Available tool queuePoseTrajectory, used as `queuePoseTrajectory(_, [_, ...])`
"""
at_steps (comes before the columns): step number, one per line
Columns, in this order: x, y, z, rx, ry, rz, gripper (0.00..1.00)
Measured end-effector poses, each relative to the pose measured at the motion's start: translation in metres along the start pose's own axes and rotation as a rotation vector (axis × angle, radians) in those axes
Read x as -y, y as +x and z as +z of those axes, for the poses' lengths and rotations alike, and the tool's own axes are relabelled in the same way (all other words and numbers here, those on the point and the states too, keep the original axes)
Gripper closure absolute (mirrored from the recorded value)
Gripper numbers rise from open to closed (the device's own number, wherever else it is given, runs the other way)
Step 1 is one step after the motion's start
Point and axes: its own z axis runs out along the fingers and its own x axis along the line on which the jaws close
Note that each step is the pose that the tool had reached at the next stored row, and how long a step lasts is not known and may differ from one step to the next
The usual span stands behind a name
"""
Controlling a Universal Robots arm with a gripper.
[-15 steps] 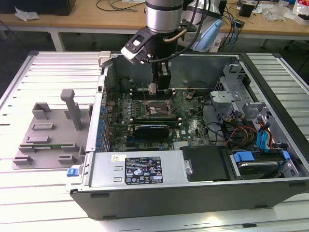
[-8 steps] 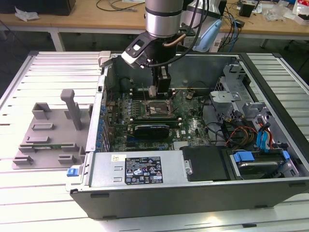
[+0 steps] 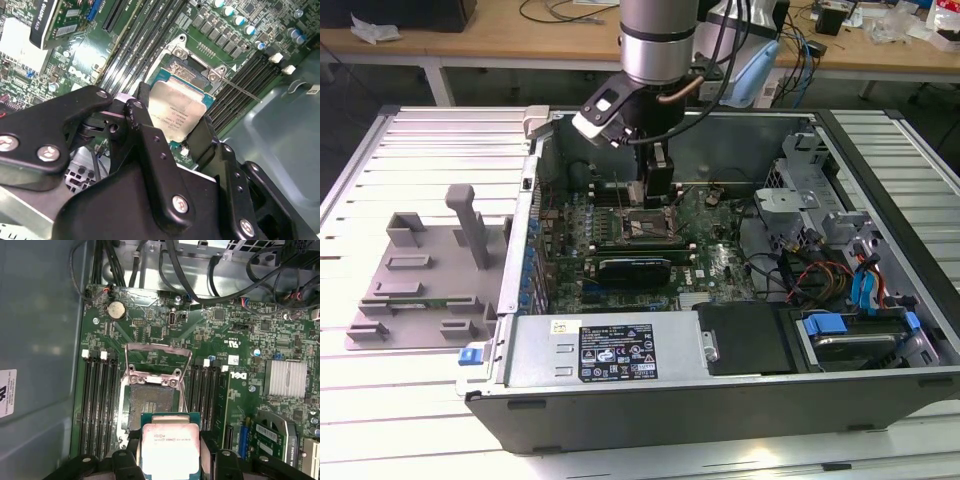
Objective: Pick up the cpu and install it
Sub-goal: 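Place the cpu into insertion slot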
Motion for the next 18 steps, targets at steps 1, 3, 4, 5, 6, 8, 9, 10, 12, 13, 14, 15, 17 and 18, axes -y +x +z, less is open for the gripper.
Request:
queuePoseTrajectory(1, [0.0000,0.0001,0.0021,0.0004,-0.0034,0.000,0.45])
queuePoseTrajectory(3, [0.0001,0.0001,0.0041,0.0007,-0.0072,-0.001,0.45])
queuePoseTrajectory(4, [0.0001,0.0002,0.0055,0.0008,-0.0100,-0.001,0.45])
queuePoseTrajectory(5, [0.0001,0.0002,0.0068,0.0010,-0.0123,-0.002,0.45])
queuePoseTrajectory(6, [0.0002,0.0002,0.0078,0.0012,-0.0141,-0.002,0.45])
queuePoseTrajectory(8, [0.0003,0.0004,0.0120,0.0016,-0.0193,-0.003,0.45])
queuePoseTrajectory(9, [0.0003,0.0005,0.0146,0.0018,-0.0214,-0.003,0.45])
queuePoseTrajectory(10, [0.0004,0.0005,0.0170,0.0019,-0.0234,-0.003,0.45])
queuePoseTrajectory(12, [0.0005,0.0007,0.0214,0.0021,-0.0269,-0.004,0.45])
queuePoseTrajectory(13, [0.0006,0.0008,0.0234,0.0022,-0.0272,-0.004,0.45])
queuePoseTrajectory(14, [0.0006,0.0008,0.0254,0.0022,-0.0276,-0.005,0.45])
queuePoseTrajectory(15, [0.0007,0.0009,0.0275,0.0021,-0.0281,-0.005,0.45])
queuePoseTrajectory(17, [0.0008,0.0012,0.0310,0.0021,-0.0288,-0.011,0.45])
queuePoseTrajectory(18, [0.0008,0.0016,0.0312,0.0021,-0.0288,-0.011,0.45])
